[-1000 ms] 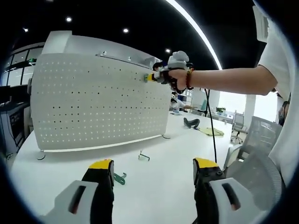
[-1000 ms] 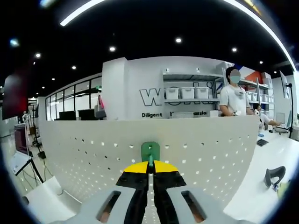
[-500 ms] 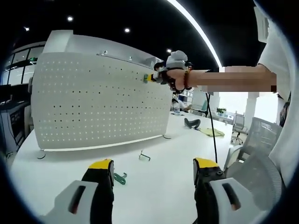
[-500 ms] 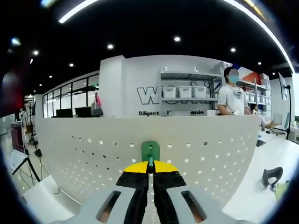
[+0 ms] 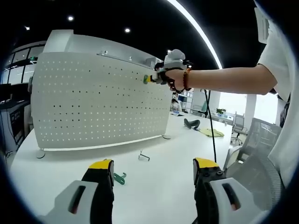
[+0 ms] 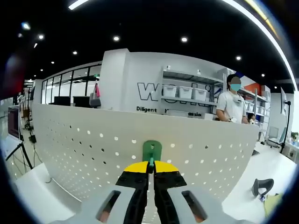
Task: Insert the hook assembly into the mounting plate slot until the hook locks in place.
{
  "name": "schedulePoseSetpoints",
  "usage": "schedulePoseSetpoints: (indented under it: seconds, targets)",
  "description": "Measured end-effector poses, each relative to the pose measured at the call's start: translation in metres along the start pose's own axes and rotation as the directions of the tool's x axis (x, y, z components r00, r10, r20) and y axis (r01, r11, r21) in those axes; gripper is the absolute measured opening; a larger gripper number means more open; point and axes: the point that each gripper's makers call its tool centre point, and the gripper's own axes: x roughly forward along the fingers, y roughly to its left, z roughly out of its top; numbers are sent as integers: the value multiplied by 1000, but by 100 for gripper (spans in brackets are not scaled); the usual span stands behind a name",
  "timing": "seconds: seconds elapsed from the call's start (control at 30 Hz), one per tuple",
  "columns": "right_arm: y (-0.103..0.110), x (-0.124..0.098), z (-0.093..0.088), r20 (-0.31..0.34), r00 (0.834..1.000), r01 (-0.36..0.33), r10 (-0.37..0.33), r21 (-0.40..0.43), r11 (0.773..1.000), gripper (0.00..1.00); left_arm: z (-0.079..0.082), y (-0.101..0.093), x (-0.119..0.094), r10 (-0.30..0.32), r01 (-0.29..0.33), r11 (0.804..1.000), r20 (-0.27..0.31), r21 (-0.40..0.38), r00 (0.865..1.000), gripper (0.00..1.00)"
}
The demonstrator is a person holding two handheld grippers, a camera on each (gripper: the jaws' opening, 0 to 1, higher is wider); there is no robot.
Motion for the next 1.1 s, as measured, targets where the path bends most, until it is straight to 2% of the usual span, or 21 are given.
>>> schedulePoseSetpoints:
  seconds: [0.3, 0.7, 0.8, 1.1]
  targets:
    - [3, -2, -1, -2, 999, -33, 33, 20, 999, 8, 3, 0, 1, -4, 4, 1000, -5, 0, 1000, 70]
    - [2, -12, -5, 3, 999, -45, 45, 27, 999, 11, -11, 14, 4, 46, -46, 999, -57, -14, 997, 67]
    - [1, -17, -5, 10, 999, -48, 48, 35, 998, 11, -15, 16, 6, 46, -49, 998, -71, -42, 996, 66]
    - [-2, -27, -8, 23, 998, -52, 51, 52, 997, 11, -21, 18, 12, 48, -54, 997, -95, -54, 994, 65]
